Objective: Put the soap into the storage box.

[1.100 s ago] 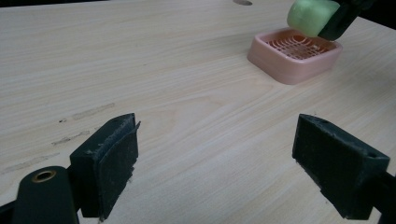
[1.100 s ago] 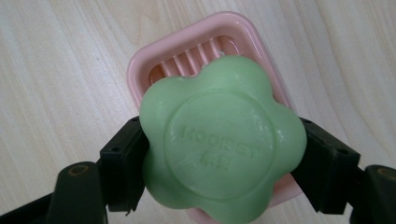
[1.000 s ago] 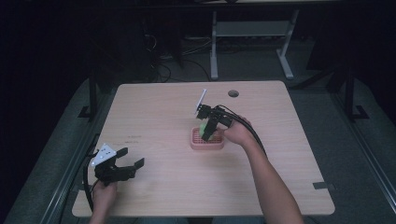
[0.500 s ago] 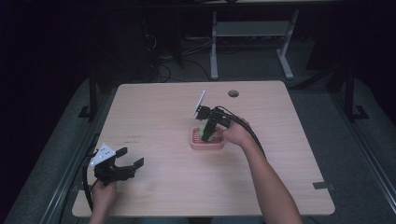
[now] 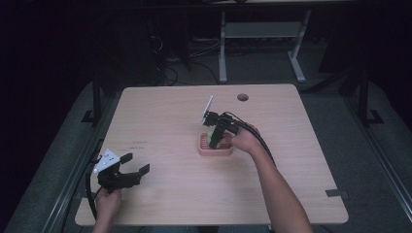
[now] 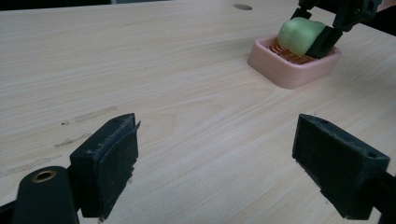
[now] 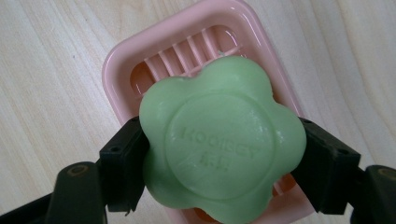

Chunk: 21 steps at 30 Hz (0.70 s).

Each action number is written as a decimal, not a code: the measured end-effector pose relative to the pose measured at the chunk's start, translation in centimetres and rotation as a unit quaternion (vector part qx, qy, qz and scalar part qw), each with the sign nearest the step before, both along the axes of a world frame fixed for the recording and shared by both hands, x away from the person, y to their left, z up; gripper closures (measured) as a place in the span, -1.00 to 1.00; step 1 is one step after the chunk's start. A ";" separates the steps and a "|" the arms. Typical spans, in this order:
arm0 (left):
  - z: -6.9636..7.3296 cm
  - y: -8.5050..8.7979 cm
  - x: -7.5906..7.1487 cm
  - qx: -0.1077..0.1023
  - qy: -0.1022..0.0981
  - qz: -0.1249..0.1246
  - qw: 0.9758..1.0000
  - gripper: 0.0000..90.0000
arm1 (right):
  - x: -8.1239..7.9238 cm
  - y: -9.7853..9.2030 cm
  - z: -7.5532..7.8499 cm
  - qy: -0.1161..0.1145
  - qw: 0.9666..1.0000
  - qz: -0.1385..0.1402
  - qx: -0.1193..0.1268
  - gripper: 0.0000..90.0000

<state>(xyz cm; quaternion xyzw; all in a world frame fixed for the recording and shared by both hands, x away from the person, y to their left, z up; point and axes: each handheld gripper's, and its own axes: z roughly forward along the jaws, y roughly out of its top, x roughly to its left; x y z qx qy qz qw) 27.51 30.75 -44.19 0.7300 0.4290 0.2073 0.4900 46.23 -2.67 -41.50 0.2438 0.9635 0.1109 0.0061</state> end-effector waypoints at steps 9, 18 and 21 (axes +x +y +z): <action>0.0 0.1 0.0 -0.002 0.000 0.001 1.000 -0.69 | 0.1 -0.1 -0.1 0.001 1.000 0.000 -0.004 -0.42; 0.0 0.0 0.0 -0.003 0.001 0.001 1.000 -0.69 | 0.2 -0.1 -0.1 0.001 1.000 -0.005 0.003 -0.43; 0.0 0.0 0.0 -0.004 0.000 0.001 1.000 -0.69 | 0.3 -0.2 0.1 0.000 1.000 -0.009 0.007 -0.43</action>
